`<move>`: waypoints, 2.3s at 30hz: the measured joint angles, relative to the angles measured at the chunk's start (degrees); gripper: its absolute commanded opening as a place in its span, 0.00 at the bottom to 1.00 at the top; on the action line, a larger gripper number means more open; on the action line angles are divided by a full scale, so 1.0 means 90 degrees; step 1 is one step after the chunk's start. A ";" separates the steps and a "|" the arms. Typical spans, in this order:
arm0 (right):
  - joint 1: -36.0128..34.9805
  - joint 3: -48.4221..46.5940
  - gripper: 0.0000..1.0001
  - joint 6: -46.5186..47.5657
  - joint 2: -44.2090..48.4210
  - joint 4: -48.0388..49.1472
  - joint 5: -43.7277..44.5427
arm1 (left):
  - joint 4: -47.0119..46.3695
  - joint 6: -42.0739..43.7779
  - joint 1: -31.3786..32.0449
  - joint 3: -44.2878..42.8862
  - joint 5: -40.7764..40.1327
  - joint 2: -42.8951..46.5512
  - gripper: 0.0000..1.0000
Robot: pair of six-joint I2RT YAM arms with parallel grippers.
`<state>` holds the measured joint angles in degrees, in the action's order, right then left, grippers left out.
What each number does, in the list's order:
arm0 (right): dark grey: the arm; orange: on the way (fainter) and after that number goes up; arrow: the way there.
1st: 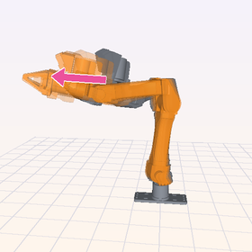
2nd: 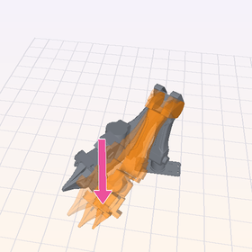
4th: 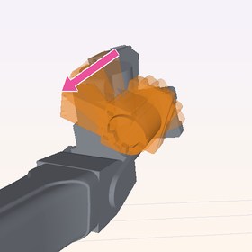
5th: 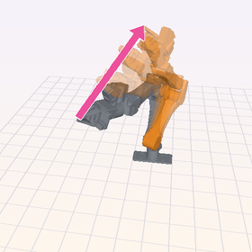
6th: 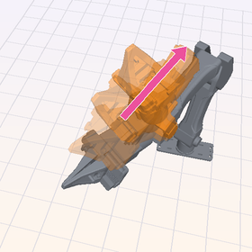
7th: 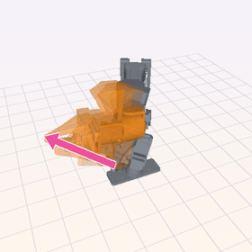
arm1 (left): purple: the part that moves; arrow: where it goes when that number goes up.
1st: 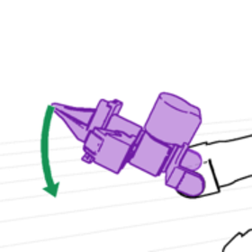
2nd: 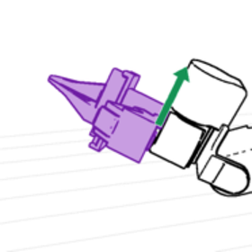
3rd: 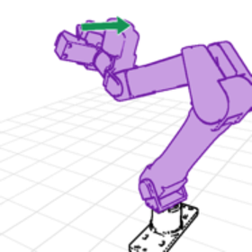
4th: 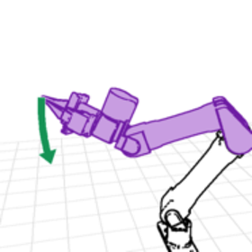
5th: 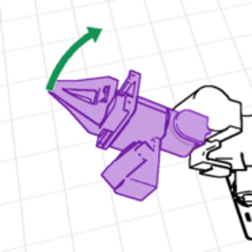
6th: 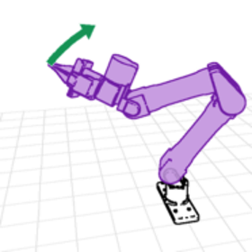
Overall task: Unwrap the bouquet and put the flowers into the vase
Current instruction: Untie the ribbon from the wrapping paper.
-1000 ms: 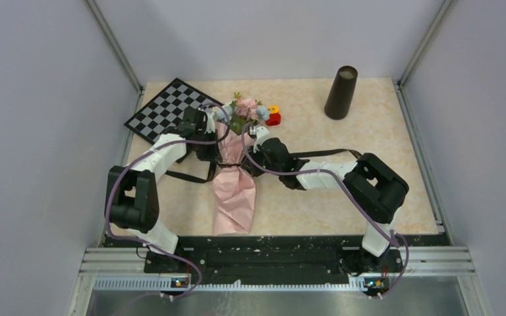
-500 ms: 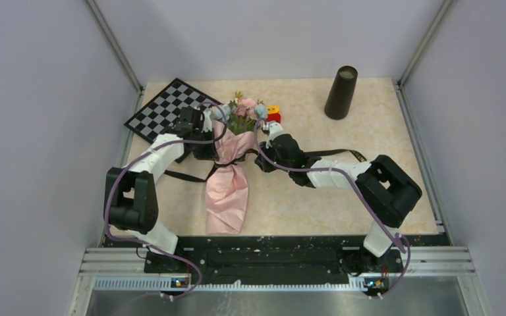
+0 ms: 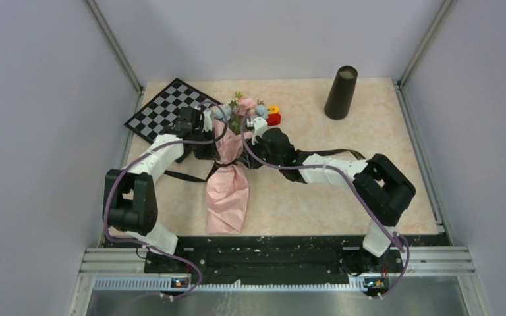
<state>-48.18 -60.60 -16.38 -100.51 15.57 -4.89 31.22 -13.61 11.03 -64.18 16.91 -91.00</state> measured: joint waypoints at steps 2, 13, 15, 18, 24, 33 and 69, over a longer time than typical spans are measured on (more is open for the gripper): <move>-0.0104 -0.0291 0.30 0.0083 -0.0148 -0.0034 -0.0005 | 0.0000 0.0000 0.0000 0.0000 0.0029 0.0019 0.00; -0.0328 -0.1115 0.28 0.0328 -0.0979 -0.0408 -0.0046 | 0.0000 0.0000 0.0000 0.0000 0.0095 0.0046 0.00; -0.0340 -0.1115 0.28 0.0325 -0.1015 -0.0515 -0.0053 | 0.0000 0.0000 0.0000 0.0000 0.0097 0.0046 0.00; -0.0347 -0.1115 0.27 0.0325 -0.1030 -0.0568 -0.0087 | 0.0000 0.0000 0.0000 0.0000 0.0109 0.0046 0.00; -0.0350 -0.1141 0.26 0.0323 -0.1095 -0.0629 -0.0092 | 0.0000 0.0000 0.0000 0.0000 0.0143 0.0046 0.00; -0.0362 -0.1328 0.23 0.0328 -0.1260 -0.0687 -0.0080 | 0.0000 -0.0002 0.0000 0.0000 0.0192 0.0046 0.00; -0.0478 0.0787 0.00 -0.1093 -0.0194 0.0653 0.0726 | 0.0061 0.0000 0.0036 0.0000 -0.0323 0.0046 0.00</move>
<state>-52.49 -53.52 -26.22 -102.26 21.45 1.65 31.77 -13.61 11.35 -64.18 14.00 -90.59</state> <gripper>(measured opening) 0.009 0.009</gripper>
